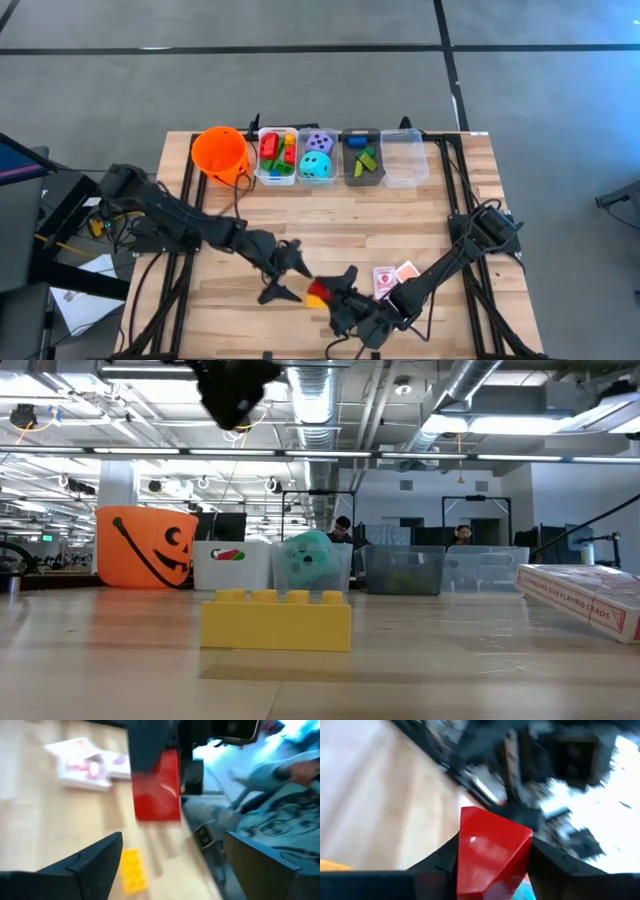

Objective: Pick & Place Toys
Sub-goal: Put the triangle red game piece into the black bin, then put the small yellow game piece into the black bin

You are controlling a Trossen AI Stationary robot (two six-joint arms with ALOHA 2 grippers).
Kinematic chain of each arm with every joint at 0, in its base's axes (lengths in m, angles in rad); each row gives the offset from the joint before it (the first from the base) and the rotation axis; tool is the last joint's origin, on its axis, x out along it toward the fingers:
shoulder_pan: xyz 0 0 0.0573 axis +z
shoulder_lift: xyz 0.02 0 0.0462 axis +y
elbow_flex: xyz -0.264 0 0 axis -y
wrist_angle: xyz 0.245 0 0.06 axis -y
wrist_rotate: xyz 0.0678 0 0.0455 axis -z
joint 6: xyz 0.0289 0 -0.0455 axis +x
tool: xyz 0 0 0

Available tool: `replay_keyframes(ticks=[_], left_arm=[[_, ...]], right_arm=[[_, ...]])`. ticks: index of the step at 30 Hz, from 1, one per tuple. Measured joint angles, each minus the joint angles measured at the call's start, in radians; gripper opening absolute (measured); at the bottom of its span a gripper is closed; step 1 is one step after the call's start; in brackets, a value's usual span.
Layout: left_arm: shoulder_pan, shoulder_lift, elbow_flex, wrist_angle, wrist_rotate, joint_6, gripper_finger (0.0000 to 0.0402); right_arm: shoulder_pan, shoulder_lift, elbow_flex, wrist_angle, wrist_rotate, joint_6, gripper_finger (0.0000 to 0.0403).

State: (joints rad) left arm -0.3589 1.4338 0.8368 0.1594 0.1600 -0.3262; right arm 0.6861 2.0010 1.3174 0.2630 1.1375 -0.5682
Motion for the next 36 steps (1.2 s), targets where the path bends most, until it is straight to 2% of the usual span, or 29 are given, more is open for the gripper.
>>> replay_keyframes(ticks=[4, 6, 9, 14, 19, 23, 25, 30, 33, 36], left_arm=[[0.014, -0.125, 0.000, -0.187, -0.171, 0.015, 0.0345], [0.014, -0.174, -0.001, -0.237, -0.294, 0.016, 0.0343], [0.014, -0.232, -0.001, -0.271, -0.482, 0.017, 0.0337], [0.015, -0.279, -0.001, -0.287, -0.714, 0.018, 0.0325], [0.015, -0.279, -0.002, -0.300, -0.870, 0.063, 0.0314], [0.015, -0.274, -0.033, -0.295, -0.967, 0.063, 0.0305], [0.015, -0.274, -0.069, -0.283, -1.004, 0.062, 0.0302], [0.029, -0.277, -0.143, -0.265, -1.131, 0.089, 0.0297], [0.060, -0.277, -0.164, -0.260, -1.146, 0.085, 0.0297], [0.084, -0.277, -0.172, -0.253, -1.148, 0.084, 0.0297]], right_arm=[[-0.001, -0.001, 0.000, -0.001, 0.213, 0.034, 0.0156], [-0.006, -0.023, -0.001, -0.045, 0.252, 0.088, 0.0156], [-0.028, -0.076, 0.000, -0.166, 0.230, 0.290, 0.0160], [-0.125, -0.183, 0.000, -0.566, 0.126, 0.753, 0.0180], [-0.275, -0.286, 0.000, -0.982, 0.105, 1.096, 0.0159], [-0.420, -0.364, -0.001, -1.230, 0.085, 1.288, 0.0156], [-0.498, -0.397, -0.012, -1.259, 0.066, 1.305, 0.0166], [-0.693, -0.443, -0.049, -1.171, -0.039, 1.163, 0.0198], [-0.806, -0.443, -0.070, -1.033, -0.179, 1.036, 0.0190], [-0.901, -0.442, -0.118, -0.838, -0.356, 0.908, 0.0164]])
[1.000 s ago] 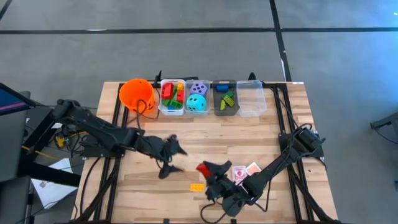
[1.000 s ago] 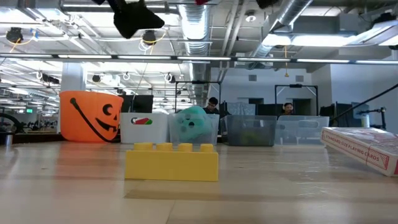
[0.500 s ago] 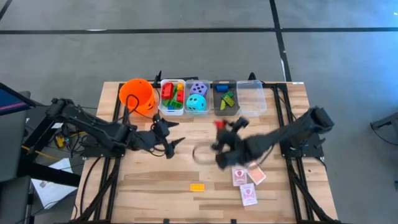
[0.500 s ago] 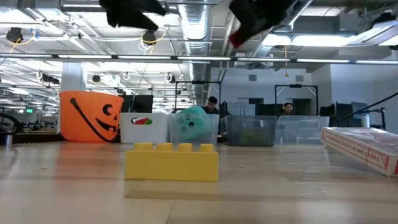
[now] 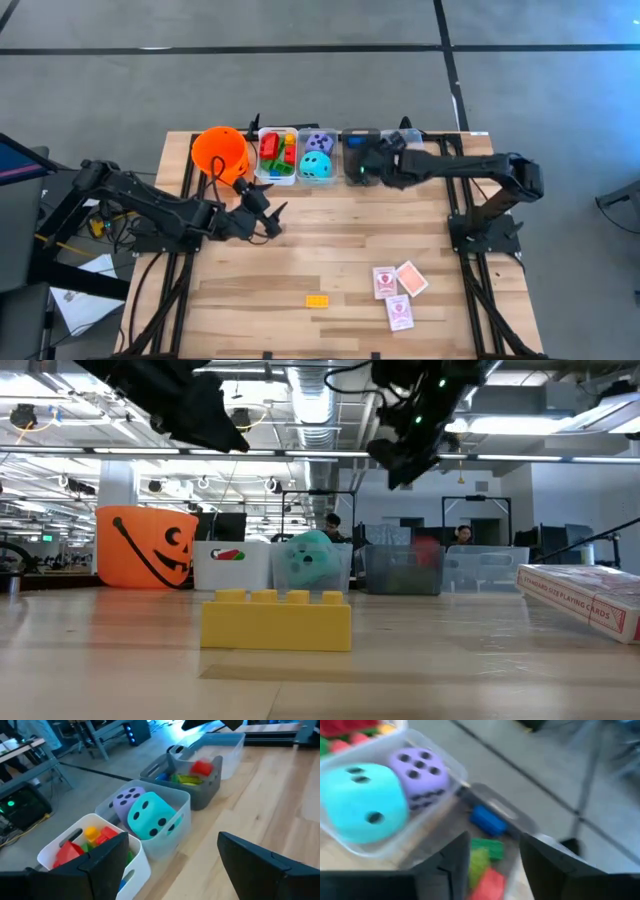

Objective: Pick & Place Toys
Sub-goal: Put the small yellow game piece into the black bin

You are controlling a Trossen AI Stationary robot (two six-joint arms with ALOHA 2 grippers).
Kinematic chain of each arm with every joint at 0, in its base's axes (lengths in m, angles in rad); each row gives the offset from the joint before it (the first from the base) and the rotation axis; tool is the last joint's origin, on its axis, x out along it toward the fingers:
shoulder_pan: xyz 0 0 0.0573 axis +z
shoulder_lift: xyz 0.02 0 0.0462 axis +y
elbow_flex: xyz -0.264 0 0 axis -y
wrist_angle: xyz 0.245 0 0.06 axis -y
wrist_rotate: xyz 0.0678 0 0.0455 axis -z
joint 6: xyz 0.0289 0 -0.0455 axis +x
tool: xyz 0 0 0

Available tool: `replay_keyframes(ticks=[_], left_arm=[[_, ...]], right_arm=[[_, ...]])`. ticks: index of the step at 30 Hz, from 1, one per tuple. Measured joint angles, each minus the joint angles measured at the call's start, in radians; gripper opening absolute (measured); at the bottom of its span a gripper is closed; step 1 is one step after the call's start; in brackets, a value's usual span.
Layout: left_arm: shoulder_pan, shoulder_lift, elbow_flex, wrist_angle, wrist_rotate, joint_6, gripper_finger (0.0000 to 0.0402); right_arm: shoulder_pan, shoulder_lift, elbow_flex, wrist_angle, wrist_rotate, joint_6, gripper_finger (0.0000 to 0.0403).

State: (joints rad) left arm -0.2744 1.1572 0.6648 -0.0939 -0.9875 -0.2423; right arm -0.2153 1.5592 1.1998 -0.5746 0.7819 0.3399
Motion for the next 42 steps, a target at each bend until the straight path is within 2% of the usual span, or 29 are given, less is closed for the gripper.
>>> replay_keyframes(ticks=[2, 4, 9, 14, 16, 18, 24, 26, 28, 34, 39, 42], left_arm=[[0.008, 0.000, -0.005, 0.015, 0.000, 0.000, 0.0297], [0.012, 0.000, -0.011, 0.019, 0.000, -0.001, 0.0297], [0.012, 0.000, -0.030, 0.052, 0.008, 0.000, 0.0296], [0.012, 0.000, -0.041, 0.060, 0.008, 0.000, 0.0296], [0.012, 0.000, -0.041, 0.066, 0.019, -0.001, 0.0297], [0.013, 0.000, -0.040, 0.076, 0.087, -0.001, 0.0297], [0.012, 0.025, -0.040, 0.147, 0.512, 0.000, 0.0296], [0.000, 0.059, -0.040, 0.194, 0.614, -0.002, 0.0296], [-0.024, 0.122, -0.040, 0.293, 0.672, -0.001, 0.0296], [-0.134, 0.376, -0.040, 0.676, 0.731, 0.035, 0.0296], [-0.235, 0.563, -0.038, 0.942, 0.714, 0.087, 0.0296], [-0.284, 0.650, -0.021, 1.000, 0.659, 0.105, 0.0296]], right_arm=[[-0.051, 0.000, -0.023, 0.099, -0.097, -0.045, 0.0142], [-0.088, 0.000, -0.034, 0.151, -0.151, -0.057, 0.0119], [-0.122, 0.000, -0.035, 0.131, -0.156, -0.084, 0.0078], [-0.042, 0.000, -0.035, 0.090, -0.151, -0.141, 0.0068], [0.024, 0.000, -0.035, 0.081, -0.108, -0.157, 0.0068], [0.110, 0.000, -0.035, 0.077, -0.051, -0.161, 0.0068], [0.458, 0.000, -0.035, 0.086, -0.026, 0.008, 0.0068], [0.575, 0.000, -0.035, 0.095, 0.022, 0.096, 0.0068], [0.686, 0.000, -0.041, 0.108, 0.087, 0.192, 0.0068], [0.936, 0.000, -0.066, 0.109, 0.286, 0.406, 0.0068], [1.031, 0.000, -0.088, 0.110, 0.381, 0.489, 0.0068], [1.052, 0.000, -0.120, 0.114, 0.397, 0.541, 0.0068]])
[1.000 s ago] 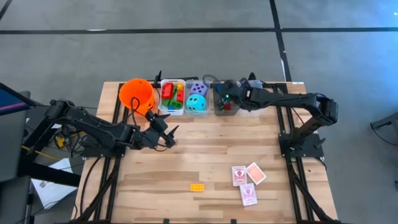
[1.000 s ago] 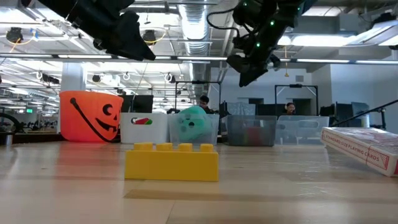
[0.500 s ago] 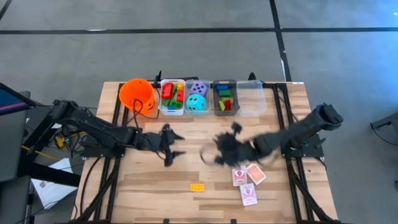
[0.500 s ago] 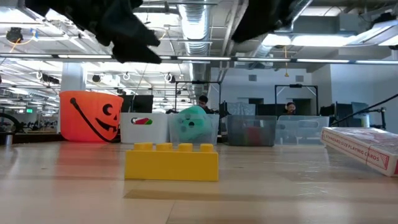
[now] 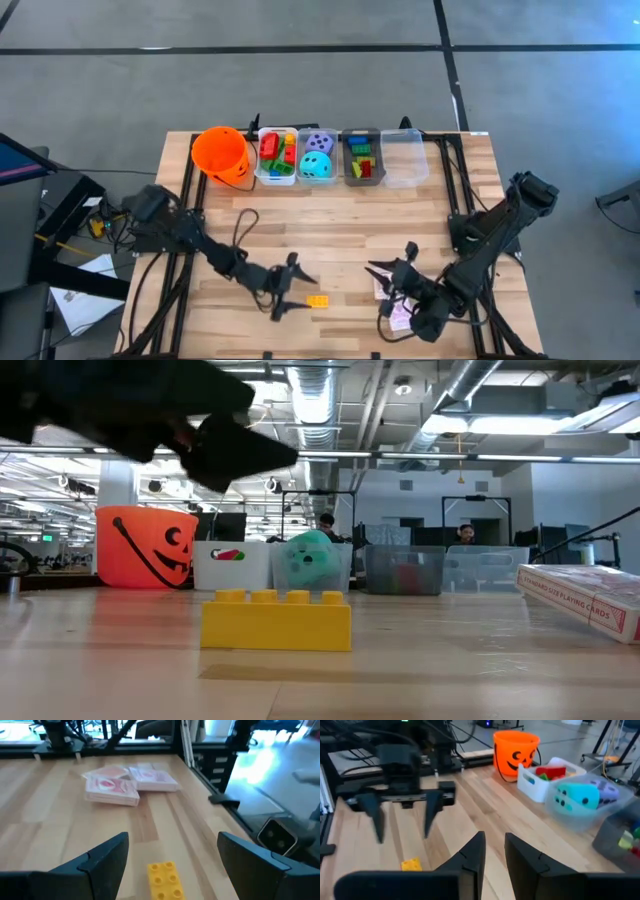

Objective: Pick & Place Toys
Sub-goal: Put the small yellow game piece into the black bin

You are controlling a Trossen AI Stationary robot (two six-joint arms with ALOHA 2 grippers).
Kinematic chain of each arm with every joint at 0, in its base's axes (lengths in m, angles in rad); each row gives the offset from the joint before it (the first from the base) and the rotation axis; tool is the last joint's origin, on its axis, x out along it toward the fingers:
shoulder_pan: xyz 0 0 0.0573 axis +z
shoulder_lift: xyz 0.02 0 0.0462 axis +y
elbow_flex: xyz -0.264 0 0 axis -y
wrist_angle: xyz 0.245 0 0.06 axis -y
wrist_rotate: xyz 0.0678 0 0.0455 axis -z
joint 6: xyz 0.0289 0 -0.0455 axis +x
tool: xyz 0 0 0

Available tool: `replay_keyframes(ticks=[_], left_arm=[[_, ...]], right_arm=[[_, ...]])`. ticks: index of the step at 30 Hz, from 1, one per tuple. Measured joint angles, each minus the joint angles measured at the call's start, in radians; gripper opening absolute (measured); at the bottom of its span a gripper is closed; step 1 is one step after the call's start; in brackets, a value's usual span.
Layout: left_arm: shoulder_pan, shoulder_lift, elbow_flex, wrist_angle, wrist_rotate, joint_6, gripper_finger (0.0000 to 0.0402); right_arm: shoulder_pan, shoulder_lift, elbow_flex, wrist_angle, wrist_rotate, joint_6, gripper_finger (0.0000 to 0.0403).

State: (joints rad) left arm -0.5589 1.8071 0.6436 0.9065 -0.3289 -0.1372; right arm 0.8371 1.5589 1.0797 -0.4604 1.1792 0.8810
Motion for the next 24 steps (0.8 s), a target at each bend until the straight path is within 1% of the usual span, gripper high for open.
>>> replay_keyframes(ticks=[3, 7, 18, 20, 24], left_arm=[[-0.035, 0.069, 0.039, 0.001, -0.067, 0.002, 0.0297], [-0.052, 0.148, 0.094, 0.000, -0.144, 0.002, 0.0299], [-0.052, 0.376, 0.234, -0.001, -0.161, 0.000, 0.0310], [-0.052, 0.401, 0.240, 0.009, -0.164, -0.008, 0.0310], [-0.052, 0.422, 0.240, 0.014, -0.201, -0.077, 0.0310]], right_arm=[[-0.003, 0.000, -0.042, -0.005, -0.005, 0.051, 0.0068], [-0.014, 0.000, -0.091, 0.005, -0.008, 0.080, 0.0068], [-0.040, 0.000, -0.104, 0.012, -0.027, 0.080, 0.0068], [-0.040, 0.000, -0.104, 0.012, -0.029, 0.080, 0.0068], [-0.040, 0.000, -0.104, 0.012, -0.030, 0.077, 0.0068]])
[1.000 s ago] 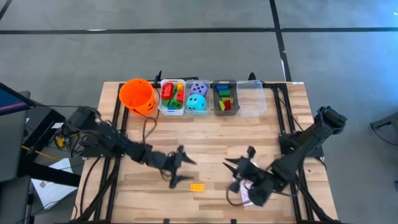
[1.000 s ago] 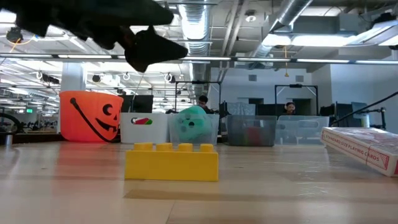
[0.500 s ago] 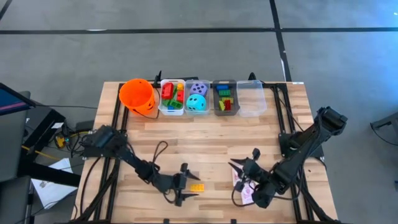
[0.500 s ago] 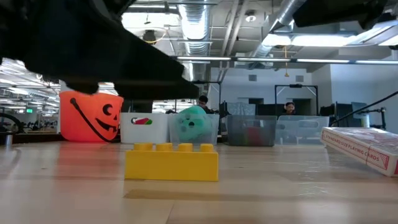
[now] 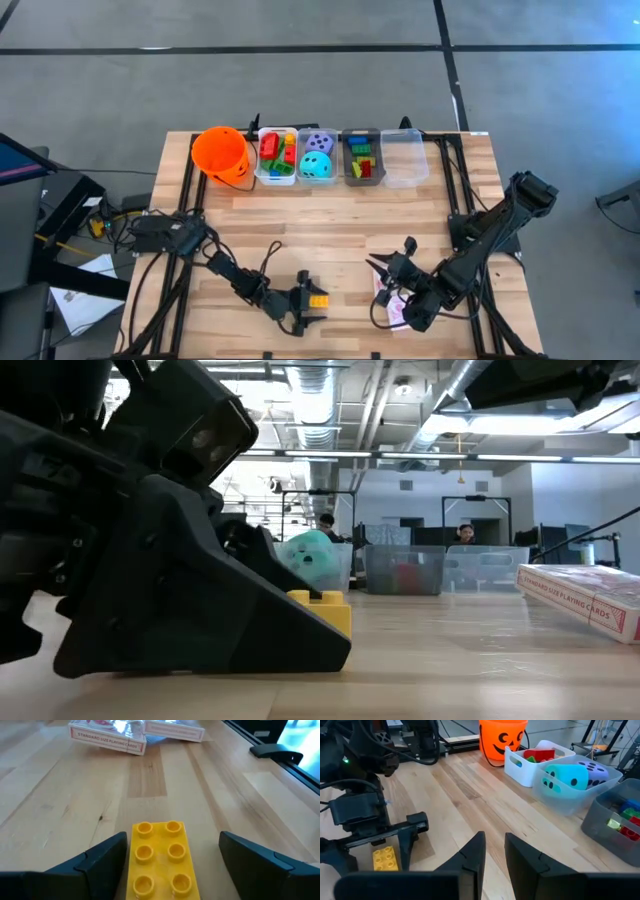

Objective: Pick & Place Toys
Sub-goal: Put the small yellow game piece into the black bin

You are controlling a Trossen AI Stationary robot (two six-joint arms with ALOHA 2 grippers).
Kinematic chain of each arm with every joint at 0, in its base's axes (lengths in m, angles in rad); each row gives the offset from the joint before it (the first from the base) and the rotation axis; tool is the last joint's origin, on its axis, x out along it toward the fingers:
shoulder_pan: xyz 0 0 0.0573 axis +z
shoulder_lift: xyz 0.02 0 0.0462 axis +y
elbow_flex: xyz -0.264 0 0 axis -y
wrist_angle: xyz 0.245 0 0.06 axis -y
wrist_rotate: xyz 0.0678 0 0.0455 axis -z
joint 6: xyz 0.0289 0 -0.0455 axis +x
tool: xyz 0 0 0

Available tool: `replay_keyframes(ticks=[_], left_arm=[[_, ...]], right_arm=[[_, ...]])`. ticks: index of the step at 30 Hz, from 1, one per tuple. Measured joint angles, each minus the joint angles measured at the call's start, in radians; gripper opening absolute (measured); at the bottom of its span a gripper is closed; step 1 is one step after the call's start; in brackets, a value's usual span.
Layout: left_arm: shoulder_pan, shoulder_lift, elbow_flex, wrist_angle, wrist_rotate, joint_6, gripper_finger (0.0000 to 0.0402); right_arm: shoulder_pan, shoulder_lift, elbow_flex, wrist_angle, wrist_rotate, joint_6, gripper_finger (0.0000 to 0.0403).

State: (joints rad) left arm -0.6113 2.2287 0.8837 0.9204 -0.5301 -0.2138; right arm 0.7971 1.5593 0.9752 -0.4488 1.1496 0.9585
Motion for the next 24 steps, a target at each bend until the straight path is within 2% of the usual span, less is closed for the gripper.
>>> replay_keyframes(ticks=[6, 9, 14, 19, 24], left_arm=[[0.000, 0.000, -0.022, -0.008, -0.003, -0.023, 0.0308], [0.000, -0.003, -0.029, -0.038, -0.004, -0.031, 0.0293], [0.001, -0.003, -0.039, -0.068, -0.014, -0.058, 0.0229], [0.003, -0.003, -0.042, -0.069, -0.025, -0.064, 0.0133], [0.016, -0.010, -0.049, -0.013, -0.015, -0.037, 0.0131]], right_arm=[[0.000, 0.000, 0.000, 0.005, 0.000, 0.001, 0.0068], [0.000, 0.000, 0.000, 0.023, -0.001, 0.003, 0.0068], [0.000, 0.000, 0.000, 0.039, -0.014, 0.003, 0.0068], [-0.002, 0.000, 0.000, 0.044, -0.028, 0.003, 0.0068], [-0.002, 0.000, 0.000, 0.059, -0.028, 0.003, 0.0068]])
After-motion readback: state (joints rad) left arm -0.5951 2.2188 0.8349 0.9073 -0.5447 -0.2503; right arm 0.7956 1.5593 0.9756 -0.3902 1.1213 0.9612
